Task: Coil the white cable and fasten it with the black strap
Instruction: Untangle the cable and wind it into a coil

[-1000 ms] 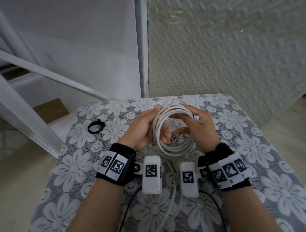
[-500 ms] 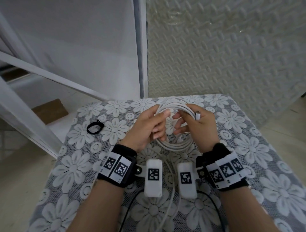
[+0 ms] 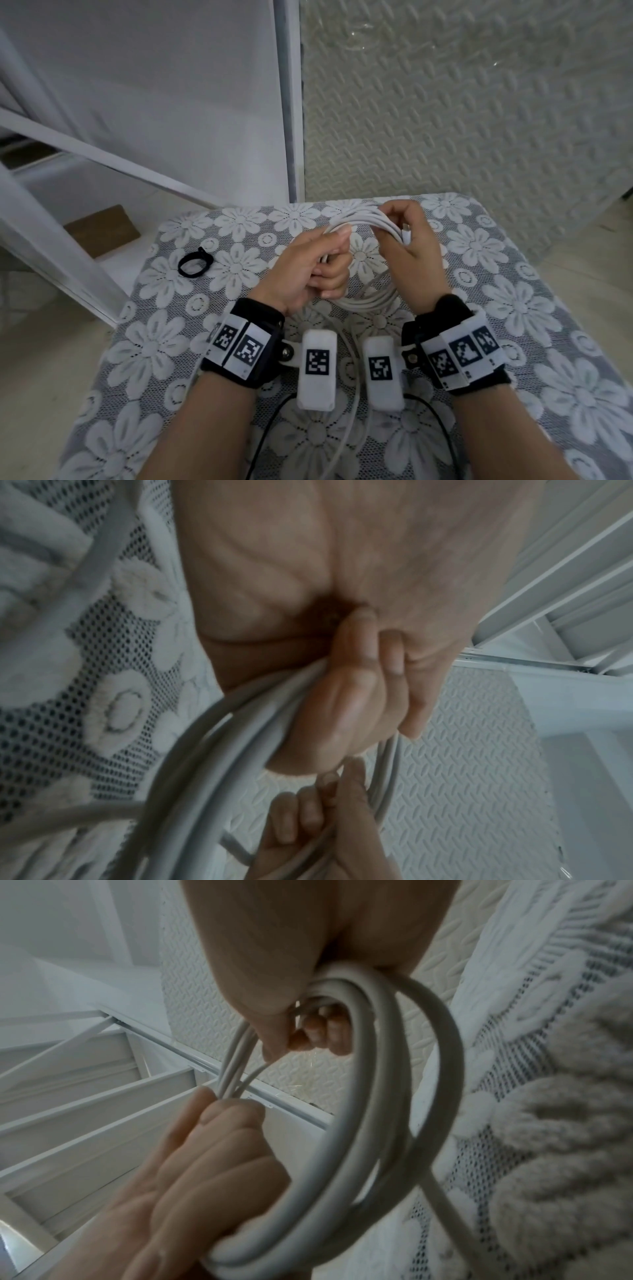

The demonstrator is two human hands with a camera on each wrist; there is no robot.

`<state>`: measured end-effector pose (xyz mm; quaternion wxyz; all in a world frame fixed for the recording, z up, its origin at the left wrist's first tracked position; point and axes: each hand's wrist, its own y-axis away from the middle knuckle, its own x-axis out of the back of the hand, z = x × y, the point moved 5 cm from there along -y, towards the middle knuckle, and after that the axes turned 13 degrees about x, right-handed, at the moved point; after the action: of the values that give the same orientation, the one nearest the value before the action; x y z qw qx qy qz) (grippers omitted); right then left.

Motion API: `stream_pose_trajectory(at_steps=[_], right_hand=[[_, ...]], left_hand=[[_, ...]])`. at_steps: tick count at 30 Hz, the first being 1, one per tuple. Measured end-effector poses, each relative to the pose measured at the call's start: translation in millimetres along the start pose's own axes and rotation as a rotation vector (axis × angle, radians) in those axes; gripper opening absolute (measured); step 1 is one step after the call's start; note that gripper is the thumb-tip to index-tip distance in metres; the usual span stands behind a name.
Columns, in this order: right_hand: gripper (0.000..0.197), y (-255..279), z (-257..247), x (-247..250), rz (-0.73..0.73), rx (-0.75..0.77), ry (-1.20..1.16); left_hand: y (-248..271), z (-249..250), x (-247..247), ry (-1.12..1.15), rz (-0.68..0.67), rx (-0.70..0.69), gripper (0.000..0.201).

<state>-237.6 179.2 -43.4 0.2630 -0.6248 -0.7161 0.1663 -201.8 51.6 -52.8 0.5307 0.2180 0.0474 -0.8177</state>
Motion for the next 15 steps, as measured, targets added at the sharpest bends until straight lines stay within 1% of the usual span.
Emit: stream_pose_trajectory(at_steps=[1,4,5,7,10,13,15], right_hand=[[0.018,-0.1,-1.2,-0.1,-0.015,0.019,0.017],[0.04,-1.4,-2.5,-1.7,-0.07,0.052,0.084],[0.043,-1.9,-2.1,-1.9,-0.085,0.059,0.114],[0.043,-2.3,-3.0,-1.9,-0.099,0.097,0.195],[0.04,-1.6,-6.5,-0.4,-0.076,0.178,0.261],[0.032,-1.4,-9.2,-1.4,-0.099,0.178,0.296],[0.022,-1.1,-9.8,-2.9,-0.126,0.15,0.226]], left_hand=[[0.5,0.3,0.4,0.004,-0.001,-0.001,0.035],[1.8,1.1,1.5,0.023,-0.005,0.006,0.036],[1.9,1.1,1.6,0.031,-0.008,0.01,0.036],[2.1,1.2,1.6,0.042,-0.015,0.016,0.035],[2.8,1.4,1.5,0.055,-0.024,0.027,0.033],[3.4,2.0,0.3,0.053,-0.033,0.035,0.033],[3.8,2.7,-0.1,0.04,-0.029,0.036,0.033]])
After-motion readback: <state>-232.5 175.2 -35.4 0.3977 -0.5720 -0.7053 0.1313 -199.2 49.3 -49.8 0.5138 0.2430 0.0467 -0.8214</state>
